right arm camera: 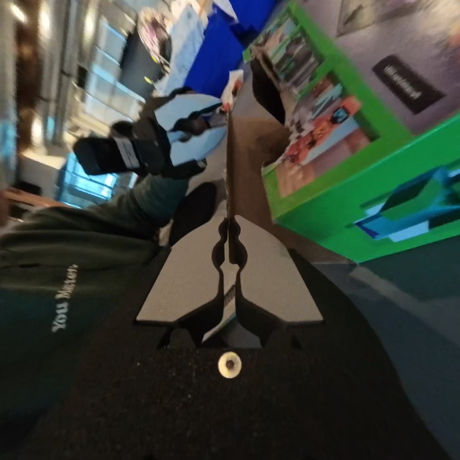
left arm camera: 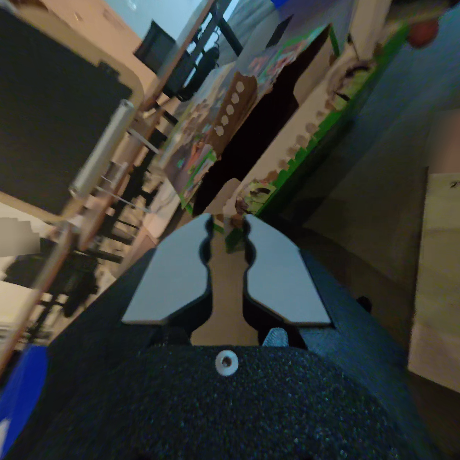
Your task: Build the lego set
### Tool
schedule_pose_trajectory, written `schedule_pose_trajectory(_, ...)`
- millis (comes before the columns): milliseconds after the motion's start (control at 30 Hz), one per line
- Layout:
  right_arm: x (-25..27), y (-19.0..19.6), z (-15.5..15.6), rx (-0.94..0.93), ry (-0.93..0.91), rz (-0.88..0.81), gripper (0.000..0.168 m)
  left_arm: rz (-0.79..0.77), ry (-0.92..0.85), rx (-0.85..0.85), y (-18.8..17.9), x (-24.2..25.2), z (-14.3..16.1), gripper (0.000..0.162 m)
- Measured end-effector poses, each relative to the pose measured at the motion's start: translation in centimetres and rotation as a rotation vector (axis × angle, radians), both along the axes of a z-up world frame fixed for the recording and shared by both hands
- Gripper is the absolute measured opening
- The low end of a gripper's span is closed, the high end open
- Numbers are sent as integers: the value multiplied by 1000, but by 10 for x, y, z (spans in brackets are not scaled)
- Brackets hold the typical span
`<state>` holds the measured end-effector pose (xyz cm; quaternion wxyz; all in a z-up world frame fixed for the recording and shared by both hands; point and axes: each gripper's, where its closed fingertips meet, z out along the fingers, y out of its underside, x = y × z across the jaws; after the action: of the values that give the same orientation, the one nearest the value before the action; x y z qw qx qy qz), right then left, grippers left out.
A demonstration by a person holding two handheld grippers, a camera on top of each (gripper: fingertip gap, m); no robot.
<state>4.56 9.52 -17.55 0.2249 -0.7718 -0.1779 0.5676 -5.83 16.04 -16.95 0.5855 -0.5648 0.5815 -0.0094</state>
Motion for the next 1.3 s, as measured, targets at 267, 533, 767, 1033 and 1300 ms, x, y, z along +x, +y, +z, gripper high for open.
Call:
schedule_pose_trajectory(267,-9,-4,17,-60,110,5,1,-106,116,201,-22,17,5,44)
schedule_pose_trajectory(533,-23,-11,14,-104,130,24,1,-187,233,321,-23,32,4,25)
schedule_pose_trajectory(767,-31,-16,2,-91,113,31,8,-233,313,262,-21,27,-15,17)
schedule_pose_trajectory(1033,17,-14,46,171,-36,10,44,-245,309,231,-14,26,-16,14)
schedule_pose_trajectory(1300,143,177,48,383,-637,-231,69,-260,310,205,-11,26,-14,14)
